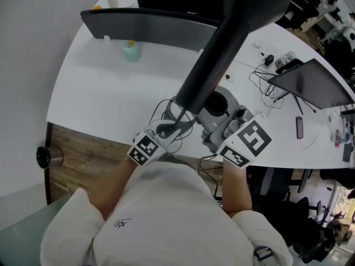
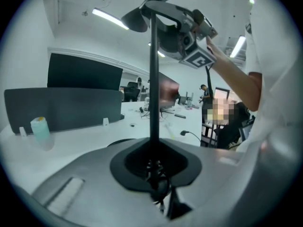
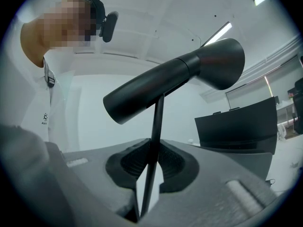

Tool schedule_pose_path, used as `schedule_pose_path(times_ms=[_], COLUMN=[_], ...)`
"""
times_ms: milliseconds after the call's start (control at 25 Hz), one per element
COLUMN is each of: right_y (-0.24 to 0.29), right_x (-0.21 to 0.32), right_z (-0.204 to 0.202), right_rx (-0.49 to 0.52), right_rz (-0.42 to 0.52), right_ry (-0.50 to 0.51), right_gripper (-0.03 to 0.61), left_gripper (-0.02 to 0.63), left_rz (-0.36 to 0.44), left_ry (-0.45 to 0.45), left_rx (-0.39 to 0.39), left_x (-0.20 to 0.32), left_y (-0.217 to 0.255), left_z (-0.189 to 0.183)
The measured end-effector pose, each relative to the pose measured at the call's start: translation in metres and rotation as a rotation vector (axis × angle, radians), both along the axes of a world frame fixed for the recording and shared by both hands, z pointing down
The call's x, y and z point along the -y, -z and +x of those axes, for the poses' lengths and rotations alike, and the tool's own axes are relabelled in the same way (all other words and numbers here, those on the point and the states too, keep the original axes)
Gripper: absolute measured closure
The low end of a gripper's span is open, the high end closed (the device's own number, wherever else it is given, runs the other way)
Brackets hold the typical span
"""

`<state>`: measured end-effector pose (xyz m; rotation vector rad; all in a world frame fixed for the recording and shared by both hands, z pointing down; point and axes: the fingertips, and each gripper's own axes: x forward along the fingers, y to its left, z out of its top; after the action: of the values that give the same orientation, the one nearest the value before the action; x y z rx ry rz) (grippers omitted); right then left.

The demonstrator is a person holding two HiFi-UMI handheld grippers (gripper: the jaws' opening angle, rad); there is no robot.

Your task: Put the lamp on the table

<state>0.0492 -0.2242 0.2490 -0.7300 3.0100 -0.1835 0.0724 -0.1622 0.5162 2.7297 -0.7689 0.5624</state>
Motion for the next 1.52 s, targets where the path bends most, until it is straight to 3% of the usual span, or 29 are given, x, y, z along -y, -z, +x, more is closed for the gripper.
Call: schedule_pose_path(times_ms=[520,1520], right_y=[-0.007,-0.061], right_x=[0.050,0.137], right_z=[0.028,0.003], right_rx=[0.013,-0.076], right_rz=[-0.001,-0.046], right_ry=[-0.023,-0.361], right_gripper=[0.532,0.529], left_gripper=[0.572,0.572], left_rz=[0.003,-0.024], left_ry=[-0.008,-0.236], left_rx=[0.036,0.075], left_x=[0.047,0.139], left_y=[-0.006,-0.060], left_z=[0.020,-0.033])
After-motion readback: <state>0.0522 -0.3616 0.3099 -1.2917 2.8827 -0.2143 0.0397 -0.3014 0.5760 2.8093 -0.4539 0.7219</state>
